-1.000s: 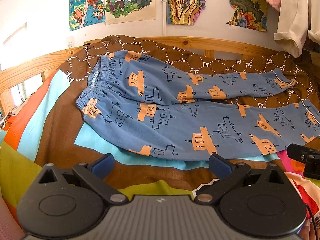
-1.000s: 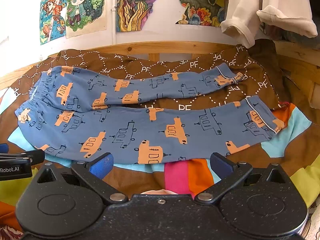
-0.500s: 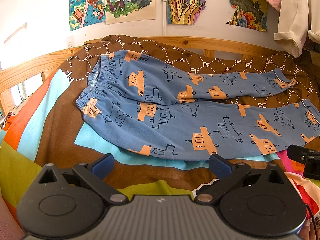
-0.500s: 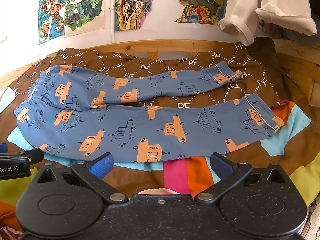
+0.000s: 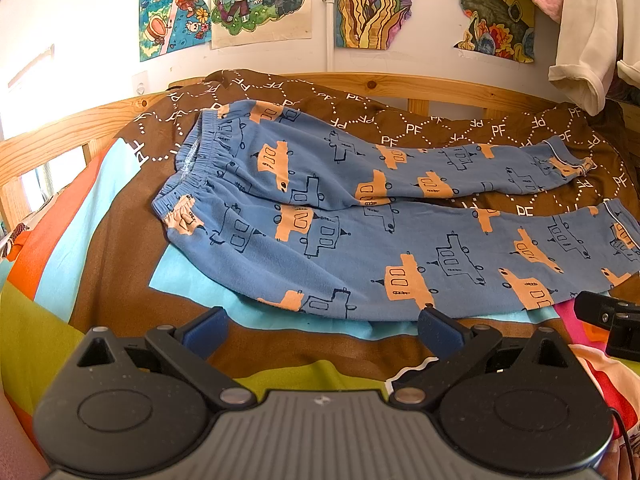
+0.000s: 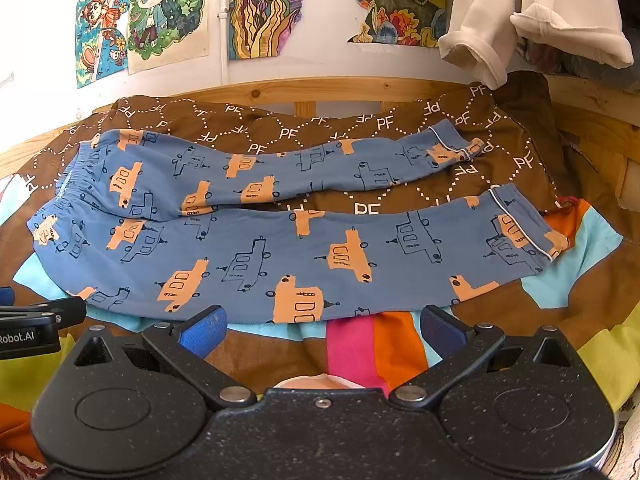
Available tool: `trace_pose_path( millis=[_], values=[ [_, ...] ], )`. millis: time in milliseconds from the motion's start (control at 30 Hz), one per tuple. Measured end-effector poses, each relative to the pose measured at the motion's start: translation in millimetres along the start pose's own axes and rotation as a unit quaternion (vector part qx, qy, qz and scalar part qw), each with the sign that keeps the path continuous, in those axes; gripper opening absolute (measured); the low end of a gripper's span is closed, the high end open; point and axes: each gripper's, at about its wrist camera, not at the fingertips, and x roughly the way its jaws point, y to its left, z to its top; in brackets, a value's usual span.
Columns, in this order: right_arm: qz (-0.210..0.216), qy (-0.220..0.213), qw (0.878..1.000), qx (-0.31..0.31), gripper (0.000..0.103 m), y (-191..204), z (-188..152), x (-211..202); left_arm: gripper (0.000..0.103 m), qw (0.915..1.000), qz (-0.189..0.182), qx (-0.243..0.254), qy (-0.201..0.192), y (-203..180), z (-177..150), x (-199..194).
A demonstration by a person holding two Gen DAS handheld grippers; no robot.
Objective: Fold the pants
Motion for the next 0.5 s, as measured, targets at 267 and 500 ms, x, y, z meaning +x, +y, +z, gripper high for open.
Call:
trace_pose_path(
  millis=[267, 500],
  values=[
    [0.0, 0.001, 1.0, 0.0, 0.102, 0.2, -0.8, 0.3, 0.103, 1.0, 0.0, 0.0, 0.0, 0.0, 0.0, 0.0],
    [0.0, 0.003, 1.0, 0.0, 0.102, 0.7, -1.9, 0.5, 0.103, 1.0, 0.0, 0.0, 0.0, 0.0, 0.0, 0.0]
  ],
)
